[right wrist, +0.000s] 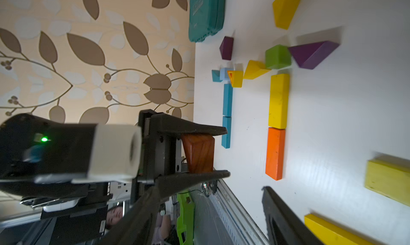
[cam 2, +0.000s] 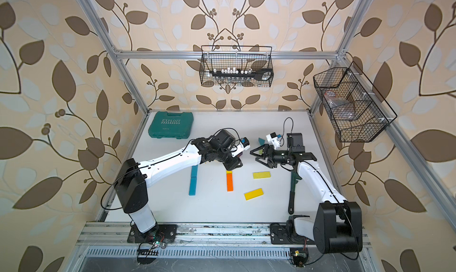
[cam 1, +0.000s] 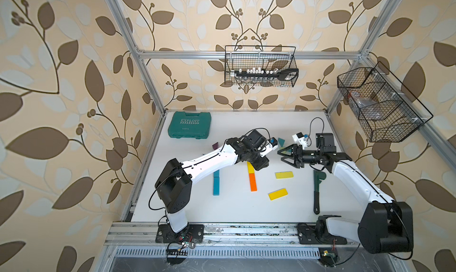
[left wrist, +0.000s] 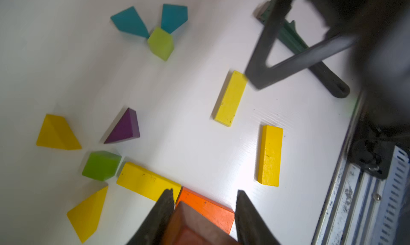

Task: Assemble a small pinwheel with building blocks
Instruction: Pick up the building block from the center of the board, then place the building block at the center of the board.

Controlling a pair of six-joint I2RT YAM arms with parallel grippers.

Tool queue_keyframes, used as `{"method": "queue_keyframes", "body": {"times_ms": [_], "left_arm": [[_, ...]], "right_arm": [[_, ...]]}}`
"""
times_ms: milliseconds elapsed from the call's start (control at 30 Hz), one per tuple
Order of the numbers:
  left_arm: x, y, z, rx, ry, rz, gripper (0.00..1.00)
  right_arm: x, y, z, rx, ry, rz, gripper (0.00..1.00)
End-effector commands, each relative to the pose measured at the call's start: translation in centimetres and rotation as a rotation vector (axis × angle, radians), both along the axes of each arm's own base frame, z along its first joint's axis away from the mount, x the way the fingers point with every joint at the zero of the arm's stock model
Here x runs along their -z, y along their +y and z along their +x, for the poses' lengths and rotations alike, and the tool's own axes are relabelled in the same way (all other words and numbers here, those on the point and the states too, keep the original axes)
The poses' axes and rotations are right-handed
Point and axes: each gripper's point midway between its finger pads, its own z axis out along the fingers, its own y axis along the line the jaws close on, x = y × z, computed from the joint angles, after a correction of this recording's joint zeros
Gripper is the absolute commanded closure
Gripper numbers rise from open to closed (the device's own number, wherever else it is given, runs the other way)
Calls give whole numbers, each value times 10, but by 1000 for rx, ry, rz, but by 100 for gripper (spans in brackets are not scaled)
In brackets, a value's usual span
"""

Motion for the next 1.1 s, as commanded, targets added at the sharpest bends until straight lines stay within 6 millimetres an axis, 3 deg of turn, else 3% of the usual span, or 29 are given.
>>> {"method": "queue_keyframes", "body": {"times_ms": [0,133,233,367,667,767,1067], "left_arm": [[7,-10,11,-246,56,5,72],[34,-47,-2,-297,53,88,73],[58,-63,-3,-332,105,144,75],[82,-78,-12,-324,161,139,68],[115,-66,-18,-341,162,228,60],[117,-61,-20,-345,160,229,46],[125,-61,-25,-319,179,223,44]], "right_arm": [[17,-43,-5,166,25,-152,17],[17,-58,-8,230,-18,-217,15],[21,-61,-13,230,-16,-250,17],[26,-67,-18,249,-15,-302,18],[34,-78,-23,297,-9,-357,19],[36,-79,-25,293,-5,-365,19],[37,-83,-27,300,4,-390,19]]}}
